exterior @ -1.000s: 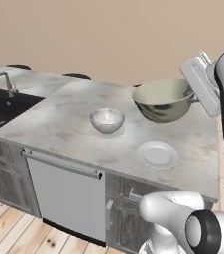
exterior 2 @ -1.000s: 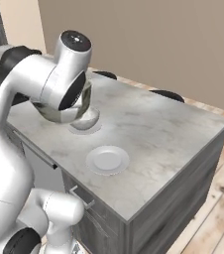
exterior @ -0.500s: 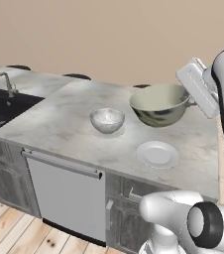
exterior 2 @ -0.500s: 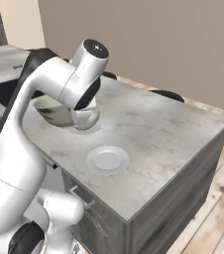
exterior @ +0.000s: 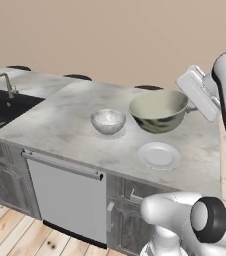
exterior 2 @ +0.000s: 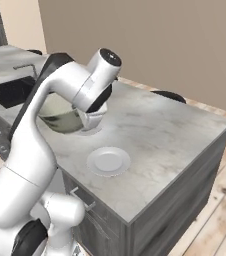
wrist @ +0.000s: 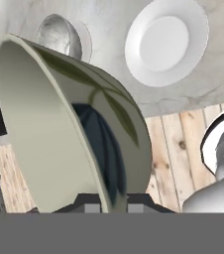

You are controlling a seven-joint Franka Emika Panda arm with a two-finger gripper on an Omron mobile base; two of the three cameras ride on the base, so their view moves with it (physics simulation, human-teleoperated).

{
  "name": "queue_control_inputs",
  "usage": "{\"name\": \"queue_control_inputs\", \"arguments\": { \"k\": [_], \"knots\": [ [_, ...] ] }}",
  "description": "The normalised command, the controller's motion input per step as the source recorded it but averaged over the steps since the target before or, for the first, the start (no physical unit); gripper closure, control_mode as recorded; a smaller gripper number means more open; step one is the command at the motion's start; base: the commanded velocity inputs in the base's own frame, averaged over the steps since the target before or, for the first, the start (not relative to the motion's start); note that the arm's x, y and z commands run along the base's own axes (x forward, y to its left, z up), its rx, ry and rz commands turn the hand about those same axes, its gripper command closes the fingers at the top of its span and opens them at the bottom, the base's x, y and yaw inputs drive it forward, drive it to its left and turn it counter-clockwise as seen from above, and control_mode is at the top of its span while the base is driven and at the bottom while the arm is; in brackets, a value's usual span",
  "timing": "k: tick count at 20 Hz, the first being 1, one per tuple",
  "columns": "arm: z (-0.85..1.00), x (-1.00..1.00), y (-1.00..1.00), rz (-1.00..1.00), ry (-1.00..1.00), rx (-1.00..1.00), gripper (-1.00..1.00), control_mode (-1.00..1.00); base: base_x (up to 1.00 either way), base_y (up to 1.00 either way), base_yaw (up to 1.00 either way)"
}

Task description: Move the bowls from the cabinet to the plates on the dining table.

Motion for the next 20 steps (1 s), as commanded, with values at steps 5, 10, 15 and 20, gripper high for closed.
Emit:
{"name": "queue_control_inputs", "arguments": {
  "k": [5,10,15,20],
  "knots": [
    [-0.17,0.11,-0.22,0.09,0.00,0.03,1.00,-1.00,0.00,0.00,0.00],
    [-0.20,0.13,-0.19,0.08,0.00,0.02,1.00,-1.00,0.00,0.00,0.00],
    [-0.23,0.15,-0.12,0.08,0.02,0.01,1.00,-1.00,0.00,0.00,0.00],
    [-0.23,0.12,-0.14,0.08,0.01,0.01,1.00,-1.00,0.00,0.00,0.00]
  ]
}}
